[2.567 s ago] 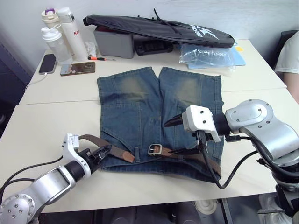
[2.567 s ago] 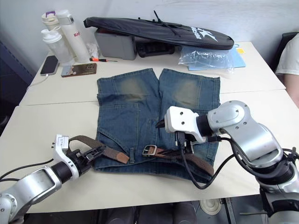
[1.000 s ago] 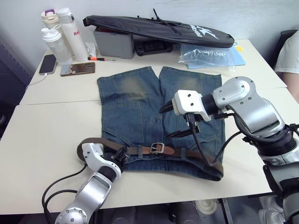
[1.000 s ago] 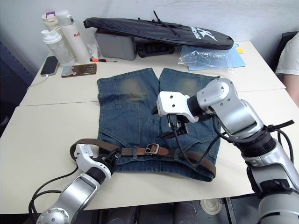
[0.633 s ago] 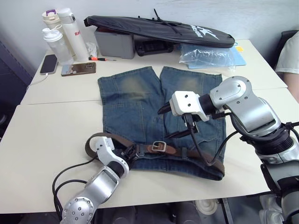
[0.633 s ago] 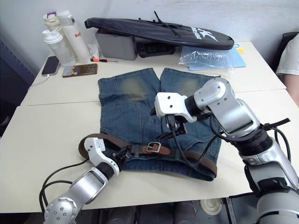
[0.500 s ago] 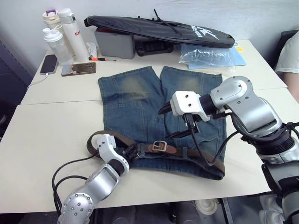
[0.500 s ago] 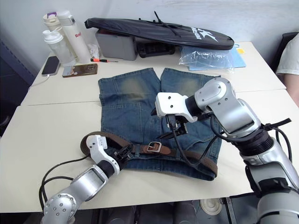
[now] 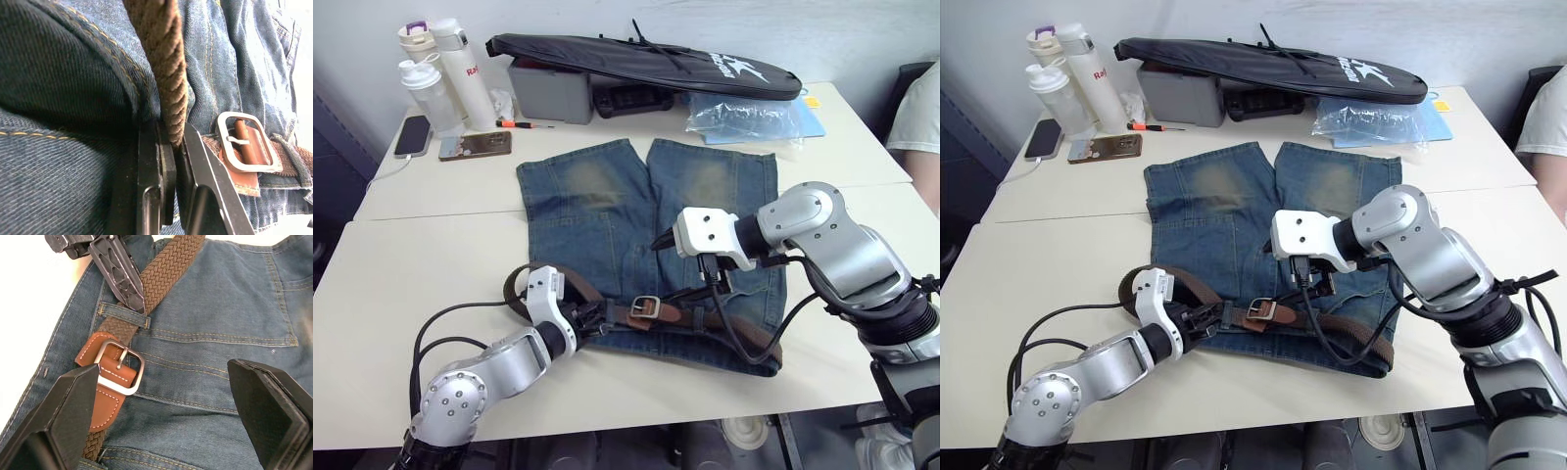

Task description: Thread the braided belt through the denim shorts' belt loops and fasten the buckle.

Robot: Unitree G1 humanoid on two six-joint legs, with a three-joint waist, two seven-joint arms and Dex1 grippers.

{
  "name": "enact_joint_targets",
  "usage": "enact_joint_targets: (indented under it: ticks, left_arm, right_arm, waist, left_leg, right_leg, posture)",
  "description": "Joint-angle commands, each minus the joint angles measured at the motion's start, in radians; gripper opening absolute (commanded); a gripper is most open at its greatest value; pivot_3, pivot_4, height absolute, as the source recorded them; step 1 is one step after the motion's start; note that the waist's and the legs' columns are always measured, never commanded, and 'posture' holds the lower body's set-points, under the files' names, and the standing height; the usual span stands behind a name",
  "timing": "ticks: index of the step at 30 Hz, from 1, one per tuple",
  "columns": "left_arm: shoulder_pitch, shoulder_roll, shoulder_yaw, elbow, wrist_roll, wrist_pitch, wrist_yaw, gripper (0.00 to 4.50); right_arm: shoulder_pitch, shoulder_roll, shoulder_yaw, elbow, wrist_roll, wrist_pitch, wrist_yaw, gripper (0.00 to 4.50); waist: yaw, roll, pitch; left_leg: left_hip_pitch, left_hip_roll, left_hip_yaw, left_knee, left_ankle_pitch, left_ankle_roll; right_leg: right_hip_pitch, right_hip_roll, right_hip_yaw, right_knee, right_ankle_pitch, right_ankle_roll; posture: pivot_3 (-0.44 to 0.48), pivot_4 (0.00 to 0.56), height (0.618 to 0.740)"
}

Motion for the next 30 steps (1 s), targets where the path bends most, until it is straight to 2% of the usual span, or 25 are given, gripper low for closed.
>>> enact_joint_targets:
  ticks: [1,7,10,12,14,16,20,23,26,27,30]
  left_arm:
    - [-0.056,-0.027,-0.043,0.037,-0.001,0.045,-0.057,0.00]
    - [-0.105,-0.020,-0.047,0.055,0.001,0.107,-0.112,0.00]
    - [-0.105,-0.001,-0.017,0.058,-0.043,0.125,-0.109,0.00]
    - [-0.107,0.047,0.001,0.051,-0.057,0.158,-0.113,0.89]
    - [-0.106,0.105,0.021,0.035,-0.111,0.182,-0.124,1.52]
    - [-0.103,0.170,0.041,0.016,-0.176,0.199,-0.147,2.55]
    - [-0.107,0.322,0.072,-0.015,-0.271,0.241,-0.226,4.35]
    - [-0.118,0.490,0.146,-0.053,-0.335,0.302,-0.390,4.48]
    - [-0.137,0.637,0.210,-0.081,-0.311,0.366,-0.592,4.48]
    - [-0.147,0.677,0.227,-0.086,-0.289,0.384,-0.661,4.48]
    - [-0.190,0.787,0.254,-0.110,-0.148,0.415,-0.890,4.48]
  right_arm:
    - [0.024,-0.026,-0.045,-0.080,0.007,0.033,-0.029,4.44]
    - [0.064,-0.055,-0.063,-0.128,0.012,0.069,-0.057,4.44]
    - [0.081,-0.068,-0.070,-0.137,0.011,0.072,-0.067,4.44]
    - [0.095,-0.074,-0.073,-0.148,0.010,0.078,-0.074,4.50]
    - [0.107,-0.078,-0.076,-0.163,0.014,0.090,-0.081,4.50]
    - [0.118,-0.083,-0.083,-0.179,0.022,0.102,-0.086,4.50]
    - [0.144,-0.102,-0.098,-0.213,0.043,0.115,-0.088,4.50]
    - [0.188,-0.120,-0.118,-0.270,0.079,0.135,-0.083,4.50]
    - [0.243,-0.124,-0.115,-0.334,0.087,0.134,-0.107,4.50]
    - [0.266,-0.123,-0.106,-0.352,0.076,0.124,-0.120,4.50]
    - [0.338,-0.123,-0.051,-0.371,-0.024,-0.001,-0.175,4.50]
  waist:
    - [0.005,0.000,0.000]
    - [0.006,0.000,0.000]
    - [0.005,0.000,0.000]
    - [0.004,0.000,0.000]
    - [-0.001,0.000,0.000]
    - [-0.004,0.000,0.000]
    - [-0.009,0.000,0.000]
    - [-0.007,-0.001,0.001]
    - [-0.006,-0.001,0.001]
    - [-0.005,-0.001,0.001]
    - [-0.005,-0.001,0.001]
  left_leg:
    - [0.000,0.000,0.000,0.000,0.000,0.000]
    - [0.000,0.000,0.000,-0.001,0.000,0.000]
    - [0.000,0.000,0.000,-0.001,0.000,0.000]
    - [0.000,0.000,0.000,-0.001,0.000,0.000]
    - [0.000,0.000,0.000,-0.001,0.000,0.000]
    - [0.000,0.000,0.000,-0.001,0.000,0.000]
    - [0.000,0.000,0.000,-0.002,0.000,0.000]
    - [0.000,0.000,0.000,-0.003,0.000,-0.001]
    - [0.000,0.000,0.000,-0.003,-0.001,-0.001]
    - [0.000,0.000,0.000,-0.004,-0.001,-0.001]
    - [0.000,0.000,0.001,-0.004,-0.002,0.000]
  right_leg:
    - [0.000,0.000,0.000,0.000,0.000,0.000]
    - [0.000,0.000,0.000,-0.001,0.002,0.003]
    - [0.000,0.000,0.000,-0.001,0.002,0.003]
    - [0.000,0.000,0.000,-0.001,0.002,0.003]
    - [-0.001,0.000,0.000,-0.001,0.002,0.003]
    - [-0.001,0.000,0.000,-0.001,0.001,0.003]
    - [-0.001,0.000,0.000,0.000,0.001,0.002]
    - [-0.002,0.000,0.000,0.000,-0.001,-0.001]
    - [-0.003,0.000,0.000,0.000,-0.004,-0.007]
    - [-0.003,0.000,0.000,-0.001,-0.007,-0.012]
    - [-0.003,0.000,0.000,-0.001,-0.007,-0.013]
  posture:
    - [0.000,0.150,0.740]
    - [0.000,0.150,0.740]
    - [0.000,0.150,0.740]
    - [0.000,0.150,0.740]
    - [0.000,0.150,0.740]
    - [0.000,0.150,0.740]
    - [0.000,0.150,0.740]
    - [0.000,0.150,0.740]
    - [0.000,0.150,0.740]
    - [0.000,0.150,0.740]
    - [0.000,0.150,0.740]
